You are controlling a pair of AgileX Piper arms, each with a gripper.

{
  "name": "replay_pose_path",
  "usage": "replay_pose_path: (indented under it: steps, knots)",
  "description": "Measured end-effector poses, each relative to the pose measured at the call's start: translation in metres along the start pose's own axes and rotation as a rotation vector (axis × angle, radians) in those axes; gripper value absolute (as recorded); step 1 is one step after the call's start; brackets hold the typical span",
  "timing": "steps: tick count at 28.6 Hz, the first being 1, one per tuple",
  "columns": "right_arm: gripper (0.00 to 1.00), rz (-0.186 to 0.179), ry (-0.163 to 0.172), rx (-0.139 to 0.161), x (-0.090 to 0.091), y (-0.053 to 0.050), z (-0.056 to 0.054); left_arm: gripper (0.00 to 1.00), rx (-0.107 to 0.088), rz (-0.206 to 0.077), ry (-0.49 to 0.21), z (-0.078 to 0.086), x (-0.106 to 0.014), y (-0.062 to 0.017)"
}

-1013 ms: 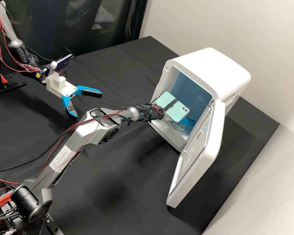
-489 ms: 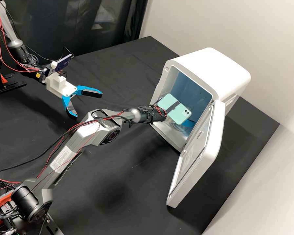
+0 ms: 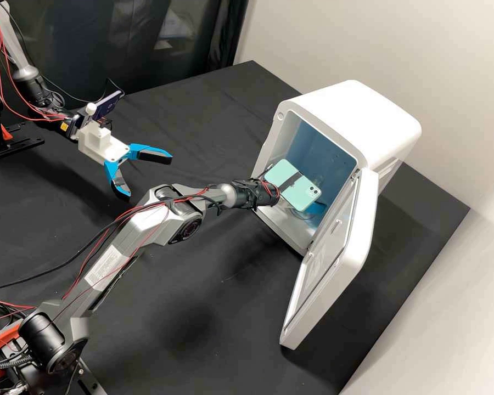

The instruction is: Take the flask out of the incubator

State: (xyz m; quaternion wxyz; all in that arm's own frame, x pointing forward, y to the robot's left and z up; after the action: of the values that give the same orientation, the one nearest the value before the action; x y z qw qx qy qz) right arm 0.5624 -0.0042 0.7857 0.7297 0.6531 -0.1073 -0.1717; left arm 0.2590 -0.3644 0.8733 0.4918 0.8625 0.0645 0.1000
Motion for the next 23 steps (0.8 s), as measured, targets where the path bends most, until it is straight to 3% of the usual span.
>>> replay_pose_path:
  steps: [7, 11, 15, 18, 20, 21, 22, 23]
  knots:
    - [0.0, 0.004, 0.008, 0.011, 0.0, 0.0, -0.001, 1.0, 0.0, 0.0, 0.0, 0.0, 0.0, 0.0]
    - [0.0, 0.007, 0.02, 0.055, 0.0, 0.0, -0.001, 1.0, 0.0, 0.0, 0.0, 0.0, 0.0, 0.0]
    - [0.0, 0.001, 0.033, 0.053, -0.001, -0.004, 0.001, 1.0, 0.0, 0.0, 0.0, 0.0, 0.0, 0.0]
    - [0.0, -0.004, 0.047, 0.087, -0.007, -0.002, 0.002, 1.0, 0.0, 0.0, 0.0, 0.0, 0.0, 0.0]
    - [0.0, -0.019, 0.061, 0.092, -0.012, -0.004, 0.003, 1.0, 0.0, 0.0, 0.0, 0.0, 0.0, 0.0]
    - [0.0, -0.03, 0.072, 0.072, -0.017, -0.007, 0.006, 1.0, 0.0, 0.0, 0.0, 0.0, 0.0, 0.0]
    - [0.0, -0.036, 0.08, 0.071, -0.022, -0.009, 0.009, 1.0, 0.0, 0.0, 0.0, 0.0, 0.0, 0.0]
    - [0.0, -0.037, 0.089, 0.083, -0.027, -0.008, 0.009, 1.0, 0.0, 0.0, 0.0, 0.0, 0.0, 0.0]
